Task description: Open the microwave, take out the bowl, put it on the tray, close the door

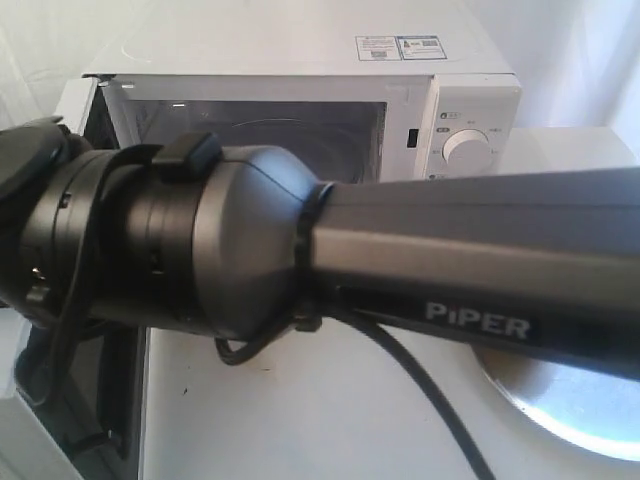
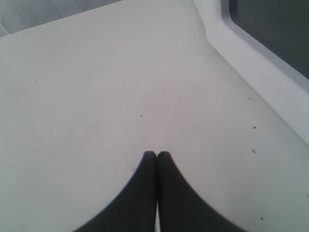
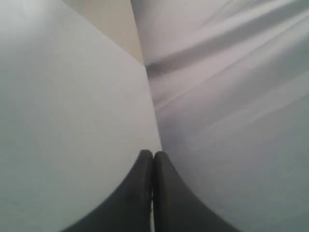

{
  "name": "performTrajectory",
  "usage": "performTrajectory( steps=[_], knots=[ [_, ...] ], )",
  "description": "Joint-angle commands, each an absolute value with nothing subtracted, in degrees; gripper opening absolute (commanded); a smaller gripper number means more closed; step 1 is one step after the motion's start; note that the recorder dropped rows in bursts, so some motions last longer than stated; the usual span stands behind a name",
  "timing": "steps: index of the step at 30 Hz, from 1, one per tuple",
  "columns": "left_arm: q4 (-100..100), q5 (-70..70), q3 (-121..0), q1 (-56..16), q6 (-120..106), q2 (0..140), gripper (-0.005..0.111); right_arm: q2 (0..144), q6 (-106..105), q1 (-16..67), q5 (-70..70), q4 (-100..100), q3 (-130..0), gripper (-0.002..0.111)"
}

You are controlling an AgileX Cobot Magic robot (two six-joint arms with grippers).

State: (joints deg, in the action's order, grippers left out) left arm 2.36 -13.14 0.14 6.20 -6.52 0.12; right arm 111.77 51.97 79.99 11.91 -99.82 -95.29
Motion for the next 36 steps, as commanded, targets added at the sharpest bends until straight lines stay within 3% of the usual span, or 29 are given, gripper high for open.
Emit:
performTrajectory(
  steps=[1, 9, 16, 36],
  knots=[
    [1.9, -13.3, 0.0, 6.2, -6.3, 0.0, 0.000, 111.9, 47.2, 80.0, 25.7, -99.9, -95.3, 0.000],
    [1.9, -13.3, 0.0, 6.2, -6.3, 0.0, 0.000, 112.1, 36.0, 79.3, 54.9, -99.9, -89.8, 0.000],
    [1.9, -13.3, 0.0, 6.2, -6.3, 0.0, 0.000, 112.1, 33.0, 75.8, 65.6, -99.9, -88.5, 0.000],
    [1.9, -13.3, 0.0, 6.2, -6.3, 0.0, 0.000, 112.1, 44.4, 55.4, 66.3, -95.7, -88.5, 0.000]
  ],
)
